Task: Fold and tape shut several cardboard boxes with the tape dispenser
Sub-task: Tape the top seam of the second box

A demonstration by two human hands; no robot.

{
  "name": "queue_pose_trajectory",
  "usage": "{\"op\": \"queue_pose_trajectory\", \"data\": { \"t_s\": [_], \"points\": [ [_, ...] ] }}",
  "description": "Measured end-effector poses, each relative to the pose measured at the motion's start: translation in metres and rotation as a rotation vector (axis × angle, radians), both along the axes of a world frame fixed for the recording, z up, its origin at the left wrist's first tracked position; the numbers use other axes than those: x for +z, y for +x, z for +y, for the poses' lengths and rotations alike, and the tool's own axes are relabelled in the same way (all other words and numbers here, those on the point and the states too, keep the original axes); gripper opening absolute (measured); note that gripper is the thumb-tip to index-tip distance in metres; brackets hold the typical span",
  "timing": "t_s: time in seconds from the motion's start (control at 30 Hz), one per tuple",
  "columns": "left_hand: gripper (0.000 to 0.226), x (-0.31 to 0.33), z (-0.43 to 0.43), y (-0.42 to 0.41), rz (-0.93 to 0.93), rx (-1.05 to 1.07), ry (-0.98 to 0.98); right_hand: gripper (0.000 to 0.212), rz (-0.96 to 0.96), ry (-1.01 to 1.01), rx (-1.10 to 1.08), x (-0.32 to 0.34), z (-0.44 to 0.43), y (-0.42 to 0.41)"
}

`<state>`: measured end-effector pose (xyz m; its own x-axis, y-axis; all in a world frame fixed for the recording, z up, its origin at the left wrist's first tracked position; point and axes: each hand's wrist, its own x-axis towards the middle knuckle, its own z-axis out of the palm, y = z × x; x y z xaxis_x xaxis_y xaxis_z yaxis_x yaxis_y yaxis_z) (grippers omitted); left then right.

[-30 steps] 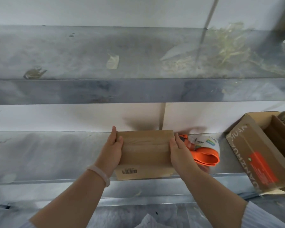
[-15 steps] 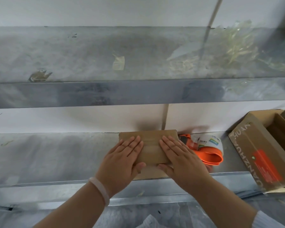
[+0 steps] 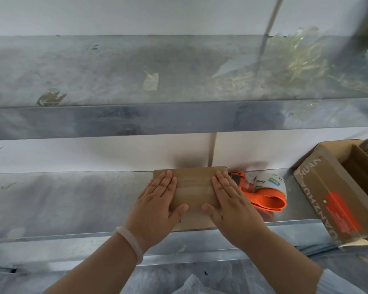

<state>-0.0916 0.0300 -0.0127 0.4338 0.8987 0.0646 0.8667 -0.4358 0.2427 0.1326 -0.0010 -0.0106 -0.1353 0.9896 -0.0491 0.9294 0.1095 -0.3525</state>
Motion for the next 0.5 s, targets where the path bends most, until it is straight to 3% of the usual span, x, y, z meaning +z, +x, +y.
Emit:
{"op": "queue_pose_trajectory", "data": {
  "t_s": [0.1, 0.27, 0.4, 0.5],
  "points": [
    [0.104, 0.002, -0.003, 0.000, -0.094, 0.087, -0.111, 0.070, 0.230, -0.082, -0.092, 0.007, 0.000, -0.001],
    [0.071, 0.008, -0.007, 0.007, -0.414, 0.270, -0.307, 0.064, 0.505, -0.160, -0.218, 0.001, 0.001, 0.001],
    [0.071, 0.009, -0.014, 0.001, -0.508, 0.295, -0.417, 0.065, 0.676, -0.152, -0.230, -0.001, 0.006, 0.004],
    [0.071, 0.013, -0.024, -0.012, -0.510, 0.344, -0.338, 0.058, 0.767, -0.175, -0.185, 0.003, 0.014, 0.012]
  ]
}}
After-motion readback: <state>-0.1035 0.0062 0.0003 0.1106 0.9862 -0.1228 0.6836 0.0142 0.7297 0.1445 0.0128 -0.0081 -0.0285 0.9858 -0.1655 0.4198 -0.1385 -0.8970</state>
